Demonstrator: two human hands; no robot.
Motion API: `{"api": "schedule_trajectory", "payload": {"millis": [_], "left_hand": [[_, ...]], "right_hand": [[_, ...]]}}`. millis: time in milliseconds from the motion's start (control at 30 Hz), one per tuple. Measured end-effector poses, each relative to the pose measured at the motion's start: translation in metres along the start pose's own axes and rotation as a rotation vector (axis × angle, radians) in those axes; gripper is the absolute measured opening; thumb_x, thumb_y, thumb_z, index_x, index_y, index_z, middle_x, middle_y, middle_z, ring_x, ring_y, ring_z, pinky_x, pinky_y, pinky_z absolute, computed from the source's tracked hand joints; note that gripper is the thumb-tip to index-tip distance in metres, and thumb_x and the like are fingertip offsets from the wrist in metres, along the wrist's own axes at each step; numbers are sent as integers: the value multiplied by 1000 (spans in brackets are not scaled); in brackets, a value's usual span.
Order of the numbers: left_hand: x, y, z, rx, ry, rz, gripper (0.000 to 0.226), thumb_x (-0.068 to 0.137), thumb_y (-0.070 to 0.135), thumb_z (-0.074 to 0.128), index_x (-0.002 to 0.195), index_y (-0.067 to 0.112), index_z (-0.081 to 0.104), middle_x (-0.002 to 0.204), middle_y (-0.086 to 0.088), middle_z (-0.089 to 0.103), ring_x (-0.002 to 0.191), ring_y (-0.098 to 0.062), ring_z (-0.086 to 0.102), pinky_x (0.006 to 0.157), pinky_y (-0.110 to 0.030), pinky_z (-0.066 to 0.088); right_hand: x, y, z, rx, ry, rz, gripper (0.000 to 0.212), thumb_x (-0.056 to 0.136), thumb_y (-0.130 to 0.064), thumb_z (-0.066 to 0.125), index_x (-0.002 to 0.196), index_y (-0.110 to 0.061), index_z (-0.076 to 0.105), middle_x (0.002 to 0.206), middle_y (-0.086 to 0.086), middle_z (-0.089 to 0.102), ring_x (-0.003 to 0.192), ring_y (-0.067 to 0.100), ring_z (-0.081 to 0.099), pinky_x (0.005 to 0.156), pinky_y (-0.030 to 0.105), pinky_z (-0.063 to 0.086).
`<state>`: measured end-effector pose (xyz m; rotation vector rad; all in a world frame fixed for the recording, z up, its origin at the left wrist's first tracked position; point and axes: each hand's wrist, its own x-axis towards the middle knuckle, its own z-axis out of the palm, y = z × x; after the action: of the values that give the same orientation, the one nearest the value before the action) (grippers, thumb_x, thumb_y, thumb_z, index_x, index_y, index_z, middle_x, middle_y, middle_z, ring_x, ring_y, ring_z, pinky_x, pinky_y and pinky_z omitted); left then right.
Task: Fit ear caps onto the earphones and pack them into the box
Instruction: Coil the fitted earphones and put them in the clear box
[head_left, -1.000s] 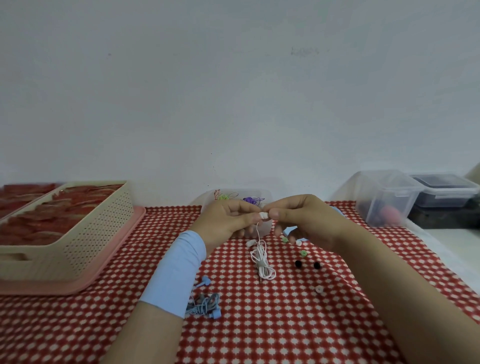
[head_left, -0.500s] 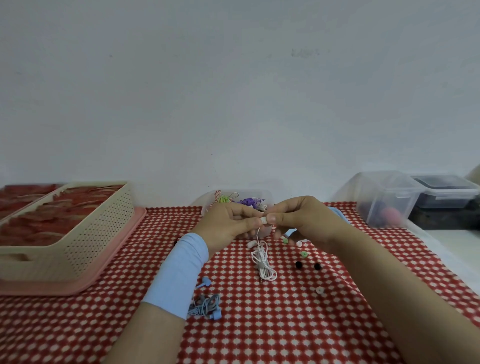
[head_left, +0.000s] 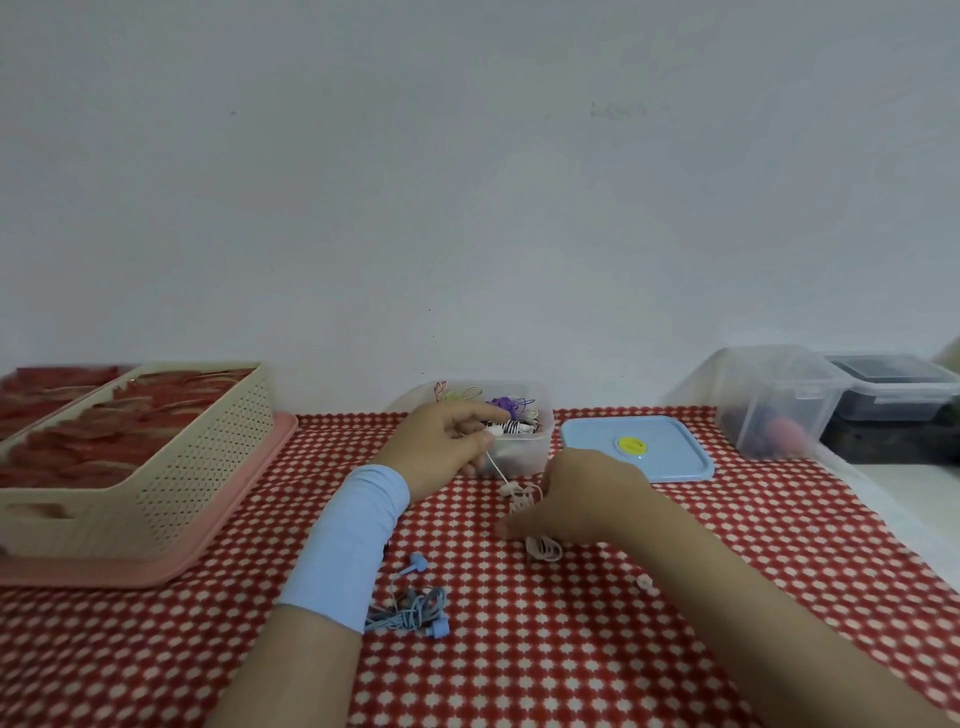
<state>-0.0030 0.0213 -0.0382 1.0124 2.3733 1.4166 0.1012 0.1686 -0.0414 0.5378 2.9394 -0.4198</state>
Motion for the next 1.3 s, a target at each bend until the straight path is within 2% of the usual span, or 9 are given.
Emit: {"api": "schedule_trajectory", "payload": {"millis": [233, 400, 533, 733, 833, 1033, 1133, 1200, 1300], "left_hand": [[-3, -5, -11, 23, 17, -60, 17, 85, 19, 75, 97, 31, 71, 93, 2, 74, 80, -16, 73, 86, -32, 58], [-5, 0, -19, -3, 78, -18, 18, 84, 17, 76, 101, 23, 72, 93, 7, 70, 81, -4, 66, 66, -5, 49], [-1, 12, -32, -111, 148, 55, 18, 84, 11, 74, 100, 20, 74, 93, 2, 74, 85, -12, 70, 74, -18, 56], [23, 24, -66, -30, 239, 47, 11, 87, 23, 72, 97, 28, 72, 92, 7, 73, 81, -4, 67, 70, -13, 50], [38, 15, -76, 89, 206, -29, 9, 88, 31, 71, 96, 30, 73, 97, 11, 71, 91, -6, 64, 85, -22, 47], [57, -12, -64, 335, 116, -118, 22, 88, 40, 68, 103, 25, 75, 106, 9, 71, 99, -10, 63, 87, -25, 44], [65, -23, -50, 409, 108, -142, 27, 88, 41, 67, 106, 22, 73, 110, 6, 70, 99, -13, 62, 84, -26, 44], [69, -26, -44, 445, 113, -133, 27, 88, 39, 68, 108, 21, 74, 113, 3, 70, 106, -16, 60, 87, -27, 44], [71, -28, -40, 461, 116, -84, 29, 91, 32, 66, 116, 19, 71, 120, -1, 68, 111, -18, 60, 87, -22, 40]], "right_hand": [[6, 11, 0, 103, 16, -62, 23, 87, -45, 71, 91, -23, 76, 87, -6, 74, 82, 12, 69, 81, 37, 61], [7, 19, -18, 329, 144, -154, 23, 91, -38, 72, 81, -17, 75, 75, 1, 75, 72, 20, 71, 74, 37, 60], [15, 9, -44, 358, 280, -257, 14, 89, -28, 74, 78, -19, 73, 75, -1, 73, 70, 17, 69, 77, 40, 59], [43, -25, -95, 421, 307, -343, 10, 90, -14, 70, 81, -10, 73, 68, -2, 73, 54, 11, 62, 68, 33, 55], [65, -39, -102, 360, 264, -330, 12, 91, -12, 68, 80, -10, 72, 71, 2, 73, 57, 13, 62, 66, 33, 53], [105, -44, -76, 38, 228, -279, 24, 94, -26, 67, 72, -28, 58, 75, -10, 62, 73, 13, 60, 68, 28, 44], [116, -38, -59, -23, 263, -243, 7, 93, -30, 70, 97, -26, 65, 94, -7, 68, 87, 15, 60, 75, 31, 49], [122, -29, -51, 26, 281, -225, 32, 91, -30, 73, 120, -21, 65, 104, -5, 69, 93, 15, 61, 84, 33, 53], [123, -19, -47, 110, 350, -232, 36, 90, -24, 75, 123, -18, 63, 110, -1, 68, 97, 16, 60, 87, 31, 51]]}}
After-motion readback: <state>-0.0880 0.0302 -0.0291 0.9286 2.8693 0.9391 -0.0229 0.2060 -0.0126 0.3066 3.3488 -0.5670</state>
